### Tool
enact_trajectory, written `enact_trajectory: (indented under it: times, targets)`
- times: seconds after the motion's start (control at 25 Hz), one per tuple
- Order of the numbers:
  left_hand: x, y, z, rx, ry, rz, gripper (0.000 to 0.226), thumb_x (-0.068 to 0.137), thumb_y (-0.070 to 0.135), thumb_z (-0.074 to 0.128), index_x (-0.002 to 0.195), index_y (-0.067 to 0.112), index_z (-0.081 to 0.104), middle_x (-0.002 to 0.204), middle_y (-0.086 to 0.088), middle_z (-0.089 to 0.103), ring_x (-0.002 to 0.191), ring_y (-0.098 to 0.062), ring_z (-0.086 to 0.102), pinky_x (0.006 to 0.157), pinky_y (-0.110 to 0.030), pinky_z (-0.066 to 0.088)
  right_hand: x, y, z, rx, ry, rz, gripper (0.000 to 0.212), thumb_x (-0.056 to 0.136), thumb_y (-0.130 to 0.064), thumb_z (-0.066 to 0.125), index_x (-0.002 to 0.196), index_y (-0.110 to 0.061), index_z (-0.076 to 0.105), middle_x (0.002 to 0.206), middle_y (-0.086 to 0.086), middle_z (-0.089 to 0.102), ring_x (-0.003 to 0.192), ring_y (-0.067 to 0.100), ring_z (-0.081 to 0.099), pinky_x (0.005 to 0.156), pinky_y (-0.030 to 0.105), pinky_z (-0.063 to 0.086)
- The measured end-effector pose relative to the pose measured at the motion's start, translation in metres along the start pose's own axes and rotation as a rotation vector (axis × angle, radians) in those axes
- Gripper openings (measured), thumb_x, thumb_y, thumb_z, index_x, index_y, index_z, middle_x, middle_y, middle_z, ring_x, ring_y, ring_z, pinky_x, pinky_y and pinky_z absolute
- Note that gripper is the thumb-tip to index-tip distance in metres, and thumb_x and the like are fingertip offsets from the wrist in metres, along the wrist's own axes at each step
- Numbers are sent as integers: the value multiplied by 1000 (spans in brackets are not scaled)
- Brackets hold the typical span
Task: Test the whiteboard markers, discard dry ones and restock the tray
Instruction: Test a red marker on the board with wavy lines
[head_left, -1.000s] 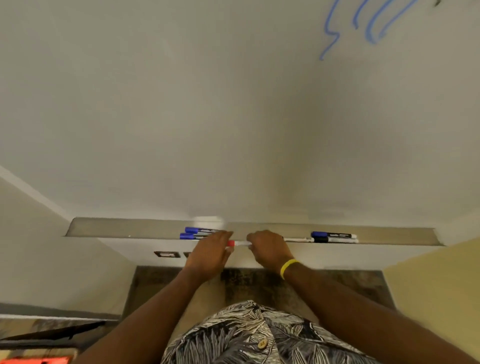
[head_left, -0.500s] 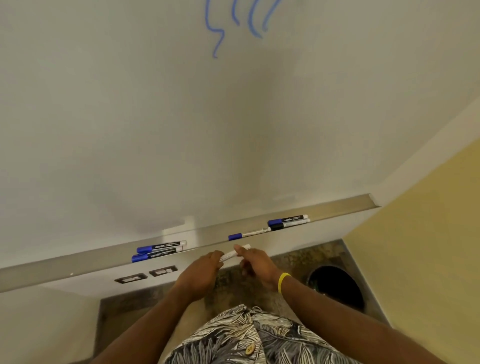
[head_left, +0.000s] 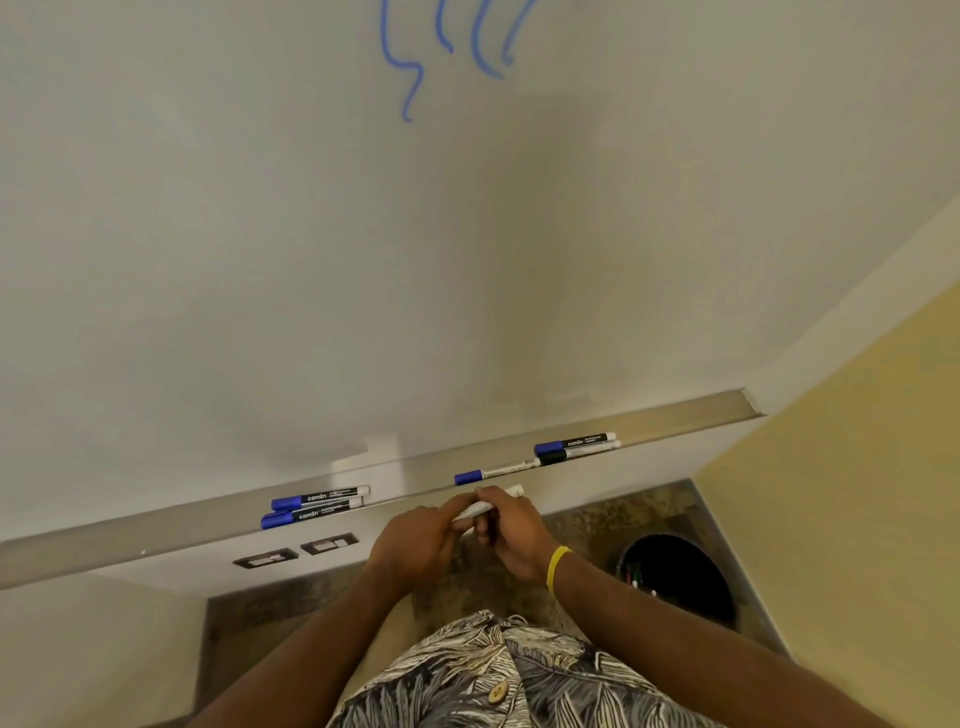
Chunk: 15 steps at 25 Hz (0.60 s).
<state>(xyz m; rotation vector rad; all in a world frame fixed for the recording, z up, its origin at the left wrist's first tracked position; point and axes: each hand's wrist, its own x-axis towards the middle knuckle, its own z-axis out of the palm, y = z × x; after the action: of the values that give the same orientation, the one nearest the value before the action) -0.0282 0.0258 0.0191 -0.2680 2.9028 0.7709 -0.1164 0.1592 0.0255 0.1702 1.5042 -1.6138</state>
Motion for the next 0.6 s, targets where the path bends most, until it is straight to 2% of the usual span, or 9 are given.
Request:
enact_trajectory:
  times: [0.08, 0.16, 0.24, 0.28, 0.36, 0.44, 0.48, 0.6]
  targets:
    - [2, -1, -2, -31, -22, -9, 48, 98, 49, 29, 145, 39, 33, 99, -2, 70, 84, -19, 63, 69, -28, 43, 2, -2, 0, -14, -2, -23, 37, 101, -24, 49, 76, -5, 69, 53, 5, 54, 52, 15, 47, 52, 26, 38]
    - [3, -6, -4, -115, -55, -51, 40, 98, 52, 42, 134, 35, 35, 98, 4, 66, 81, -12, 61, 69, -24, 46, 4, -4, -2, -2, 4, -30, 36, 102, -24, 48, 90, 0, 72, 57, 6, 56, 54, 15, 50, 55, 27, 40]
    - [6, -17, -4, -179, -85, -143, 42, 95, 48, 54, 127, 32, 33, 93, 6, 59, 75, -7, 54, 64, -17, 42, 6, -10, -7, 39, 30, -41, 38, 102, -24, 47, 103, 6, 71, 61, 8, 59, 56, 15, 53, 57, 27, 43]
    - [10, -25, -2, -187, -85, -191, 43, 96, 41, 55, 131, 27, 34, 97, 2, 60, 76, -8, 54, 67, -18, 44, 6, -14, -10, 58, 41, -55, 37, 102, -23, 48, 106, 6, 70, 63, 9, 60, 57, 16, 54, 57, 27, 44]
    - [19, -39, -2, -163, -75, -276, 42, 99, 18, 51, 139, 16, 36, 116, -9, 62, 92, -13, 58, 85, -27, 51, 3, -20, -13, 70, 48, -84, 32, 100, -21, 49, 102, 0, 73, 67, 10, 63, 61, 17, 56, 59, 27, 45]
    - [30, -47, -2, -112, -82, -297, 50, 94, -1, 47, 142, 12, 38, 131, -13, 56, 113, -21, 55, 102, -33, 46, 0, -21, -15, 40, 55, -115, 30, 100, -21, 49, 97, -6, 76, 69, 10, 64, 64, 18, 57, 61, 28, 45]
    - [36, -48, -4, -93, -92, -288, 53, 92, -5, 47, 142, 10, 40, 134, -12, 53, 119, -23, 52, 106, -33, 42, -2, -20, -16, 25, 62, -124, 31, 100, -21, 49, 98, -7, 76, 70, 10, 65, 64, 18, 57, 61, 28, 45]
    - [55, -49, -8, -60, -111, -253, 38, 92, -3, 50, 127, 11, 54, 126, -9, 55, 113, -23, 53, 98, -28, 41, -6, -17, -25, -3, 107, -136, 32, 100, -23, 50, 101, -4, 75, 70, 11, 65, 62, 17, 57, 59, 27, 43]
